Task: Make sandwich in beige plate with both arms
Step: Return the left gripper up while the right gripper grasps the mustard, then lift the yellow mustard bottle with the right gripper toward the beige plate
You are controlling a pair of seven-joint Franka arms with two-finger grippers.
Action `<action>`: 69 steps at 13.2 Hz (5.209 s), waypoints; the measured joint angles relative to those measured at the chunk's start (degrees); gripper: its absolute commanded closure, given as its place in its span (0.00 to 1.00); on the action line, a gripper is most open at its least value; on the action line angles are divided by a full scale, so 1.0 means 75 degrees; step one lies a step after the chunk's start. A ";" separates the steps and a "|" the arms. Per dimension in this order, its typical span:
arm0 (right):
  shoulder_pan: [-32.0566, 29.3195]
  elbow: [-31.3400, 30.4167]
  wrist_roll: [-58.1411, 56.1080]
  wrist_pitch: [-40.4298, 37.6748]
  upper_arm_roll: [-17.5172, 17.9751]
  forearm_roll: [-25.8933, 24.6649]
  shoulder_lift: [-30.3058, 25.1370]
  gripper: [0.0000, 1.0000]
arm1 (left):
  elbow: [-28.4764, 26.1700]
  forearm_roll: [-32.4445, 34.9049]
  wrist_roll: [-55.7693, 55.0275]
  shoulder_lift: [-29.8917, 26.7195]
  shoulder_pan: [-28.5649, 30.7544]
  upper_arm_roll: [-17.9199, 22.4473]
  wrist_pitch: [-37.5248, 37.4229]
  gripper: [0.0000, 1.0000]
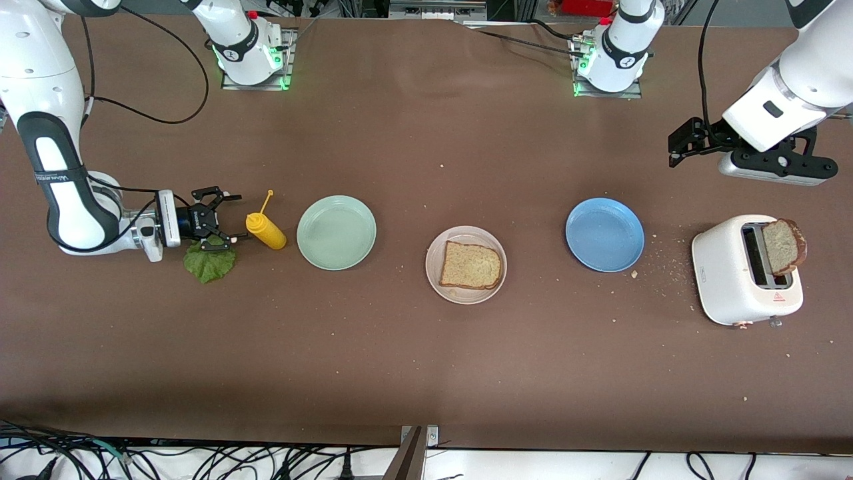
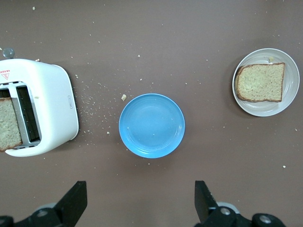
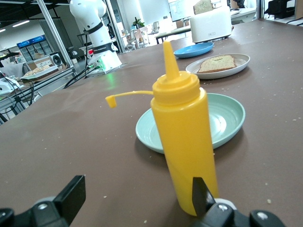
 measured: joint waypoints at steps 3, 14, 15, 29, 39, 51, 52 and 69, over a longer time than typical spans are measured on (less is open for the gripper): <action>0.0035 0.0209 0.0000 0.0002 0.0045 0.0161 0.0168 0.00 | 0.0006 0.0000 0.0000 0.0001 -0.0003 -0.0006 0.0000 0.00; 0.0480 0.0426 0.0135 -0.0001 0.0070 0.0637 0.0401 0.08 | 0.0020 -0.0004 0.0000 0.0009 -0.0059 -0.0031 0.0000 0.00; 0.0500 0.0477 0.0199 -0.0005 0.0070 0.0638 0.0404 0.30 | 0.0020 -0.0004 0.0000 0.0009 -0.0059 -0.0031 0.0000 0.00; 0.1143 0.2858 0.2862 -0.0296 0.0074 -0.1033 0.0395 1.00 | 0.0020 -0.0004 0.0000 0.0025 -0.0059 -0.0027 0.0000 0.00; 0.3327 0.5142 0.8121 -0.1438 0.0116 -0.4245 -0.0163 1.00 | 0.0021 -0.0004 0.0000 0.0049 0.0139 0.0061 0.0001 0.00; 0.7371 0.5835 1.2953 -0.1283 0.0113 -0.8658 -0.0230 1.00 | 0.0040 -0.0005 0.0000 0.0062 0.0198 0.0060 0.0001 0.00; 0.7646 0.5833 1.3209 -0.1217 0.0112 -0.9063 -0.0185 1.00 | 0.0041 -0.0005 0.0000 0.0063 0.0202 0.0060 0.0001 0.00; 1.0296 0.5808 1.6400 -0.0732 0.0100 -1.3564 0.1350 1.00 | 0.0042 -0.0005 0.0000 0.0067 0.0222 0.0062 0.0001 0.00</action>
